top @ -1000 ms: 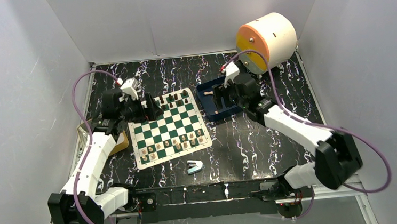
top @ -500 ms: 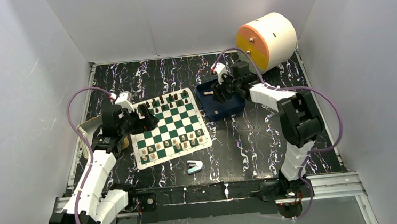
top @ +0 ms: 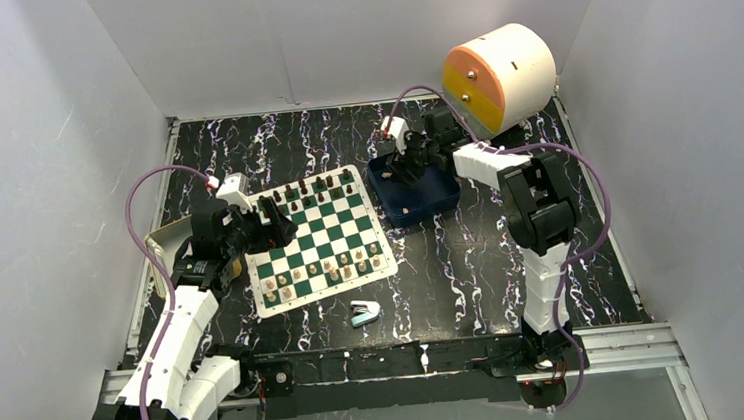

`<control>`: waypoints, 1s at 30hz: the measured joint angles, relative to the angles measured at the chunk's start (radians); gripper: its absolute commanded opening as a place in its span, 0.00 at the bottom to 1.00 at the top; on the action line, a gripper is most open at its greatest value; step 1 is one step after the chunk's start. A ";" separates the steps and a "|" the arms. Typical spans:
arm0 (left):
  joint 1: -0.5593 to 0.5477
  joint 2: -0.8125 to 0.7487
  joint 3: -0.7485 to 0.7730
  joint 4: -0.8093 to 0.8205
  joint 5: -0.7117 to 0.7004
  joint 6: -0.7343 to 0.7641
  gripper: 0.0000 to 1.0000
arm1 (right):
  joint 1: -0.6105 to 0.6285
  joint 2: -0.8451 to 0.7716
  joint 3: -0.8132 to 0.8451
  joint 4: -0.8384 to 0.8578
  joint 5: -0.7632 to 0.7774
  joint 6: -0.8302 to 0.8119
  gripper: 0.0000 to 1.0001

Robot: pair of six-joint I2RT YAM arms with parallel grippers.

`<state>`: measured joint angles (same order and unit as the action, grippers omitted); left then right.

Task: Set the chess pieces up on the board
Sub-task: Pick up the chess piece from the storage box.

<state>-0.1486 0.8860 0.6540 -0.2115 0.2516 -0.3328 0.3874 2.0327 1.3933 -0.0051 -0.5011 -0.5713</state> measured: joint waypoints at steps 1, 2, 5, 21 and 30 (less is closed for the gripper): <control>0.000 0.000 0.000 0.001 0.000 0.000 0.82 | 0.000 0.009 0.012 -0.009 -0.004 -0.014 0.70; 0.000 0.000 0.000 0.002 0.000 0.000 0.81 | 0.000 0.017 0.022 -0.016 -0.007 -0.025 0.70; 0.000 0.000 0.000 0.002 0.000 0.000 0.80 | 0.000 0.045 0.050 -0.043 -0.023 -0.061 0.70; 0.000 0.000 -0.001 0.003 0.008 0.000 0.75 | 0.000 0.119 0.103 -0.100 -0.043 -0.172 0.71; 0.000 0.000 -0.006 0.017 0.019 -0.002 0.69 | 0.000 0.134 0.135 -0.166 -0.029 -0.247 0.44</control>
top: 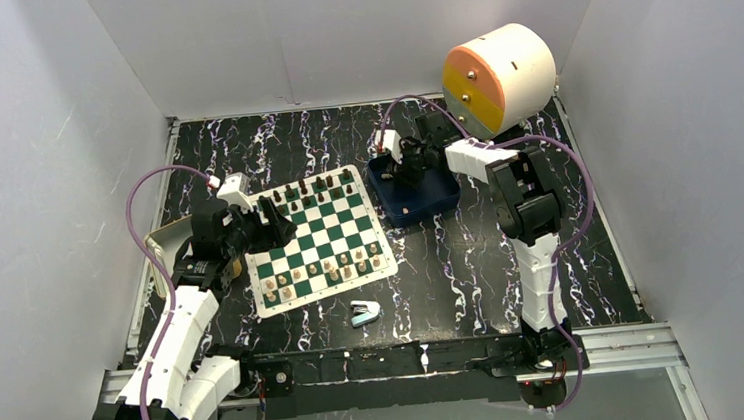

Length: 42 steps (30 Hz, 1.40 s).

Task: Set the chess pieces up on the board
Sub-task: Pick up the chess piece from the storage box, then place the chess piece on the chessboard.

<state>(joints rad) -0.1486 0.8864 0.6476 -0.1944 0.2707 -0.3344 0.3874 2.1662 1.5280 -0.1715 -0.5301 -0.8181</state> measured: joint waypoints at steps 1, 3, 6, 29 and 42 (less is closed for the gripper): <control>0.000 0.000 0.000 0.002 0.000 0.000 0.69 | 0.000 0.000 0.000 -0.006 0.000 -0.006 0.42; 0.000 0.000 0.000 0.006 0.000 -0.002 0.68 | 0.001 0.000 0.001 -0.013 0.005 -0.016 0.37; 0.000 0.000 0.000 0.008 0.003 -0.003 0.65 | 0.005 0.000 0.002 -0.015 0.019 -0.036 0.26; 0.000 0.041 0.014 -0.018 0.114 -0.119 0.57 | 0.042 -0.285 -0.169 -0.060 0.334 0.043 0.11; 0.000 0.129 0.216 -0.053 0.329 -0.309 0.52 | 0.232 -0.743 -0.494 0.065 0.287 0.252 0.12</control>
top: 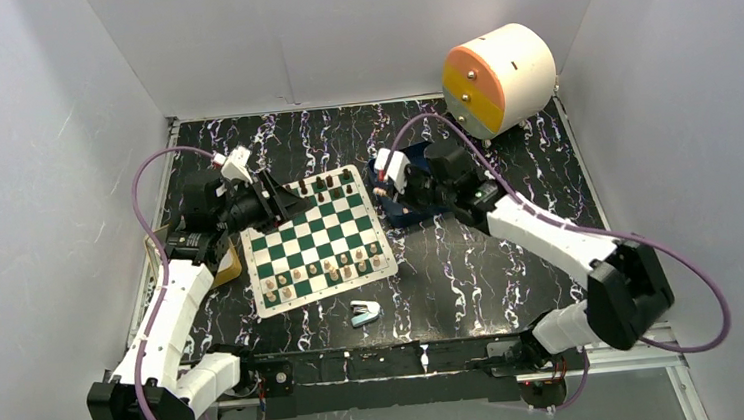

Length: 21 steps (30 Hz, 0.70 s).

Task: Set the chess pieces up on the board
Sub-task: Place the chess piece on the chessboard.

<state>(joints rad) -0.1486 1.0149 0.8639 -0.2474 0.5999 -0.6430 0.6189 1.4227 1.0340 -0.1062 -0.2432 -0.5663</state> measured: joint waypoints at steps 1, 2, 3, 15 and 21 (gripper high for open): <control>0.000 0.001 0.008 0.000 0.013 -0.010 0.52 | 0.023 -0.034 -0.025 0.021 -0.014 0.019 0.12; 0.000 0.001 0.017 0.000 0.027 -0.024 0.52 | 0.042 -0.063 -0.050 0.043 -0.030 0.042 0.12; 0.000 0.001 0.023 0.001 0.040 -0.036 0.52 | 0.060 -0.090 -0.073 0.066 -0.047 0.062 0.12; -0.009 0.004 0.035 -0.003 0.133 -0.140 0.58 | 0.220 -0.186 -0.194 0.271 -0.171 0.255 0.14; -0.046 0.030 0.043 -0.001 0.145 -0.159 0.53 | 0.250 -0.184 -0.195 0.334 -0.186 0.292 0.14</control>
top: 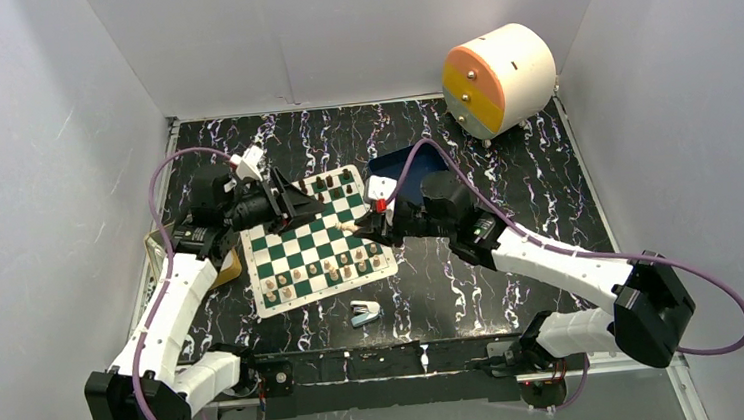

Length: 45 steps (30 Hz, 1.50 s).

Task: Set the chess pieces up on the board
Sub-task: Place the chess piece on the chessboard.

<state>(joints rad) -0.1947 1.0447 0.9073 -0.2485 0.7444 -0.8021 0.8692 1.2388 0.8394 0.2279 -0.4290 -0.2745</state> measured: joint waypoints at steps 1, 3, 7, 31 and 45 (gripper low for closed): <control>-0.011 0.006 0.000 0.000 0.000 -0.004 0.52 | 0.004 0.002 0.000 0.011 -0.001 0.006 0.14; -0.034 0.013 0.000 0.001 0.000 -0.008 0.51 | 0.010 0.006 0.000 0.027 -0.001 0.014 0.14; -0.089 0.024 0.000 0.001 -0.001 -0.013 0.47 | 0.021 0.015 0.000 0.048 -0.001 0.026 0.14; -0.142 0.034 -0.001 0.002 -0.005 -0.006 0.20 | 0.034 0.037 0.000 0.083 0.030 0.044 0.14; -0.143 0.043 0.000 -0.072 -0.015 0.051 0.19 | 0.036 0.048 -0.005 0.093 0.047 0.062 0.14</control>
<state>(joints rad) -0.3382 1.0878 0.9070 -0.3202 0.7296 -0.7506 0.9054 1.2869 0.8345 0.3206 -0.3824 -0.2123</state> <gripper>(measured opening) 0.244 0.276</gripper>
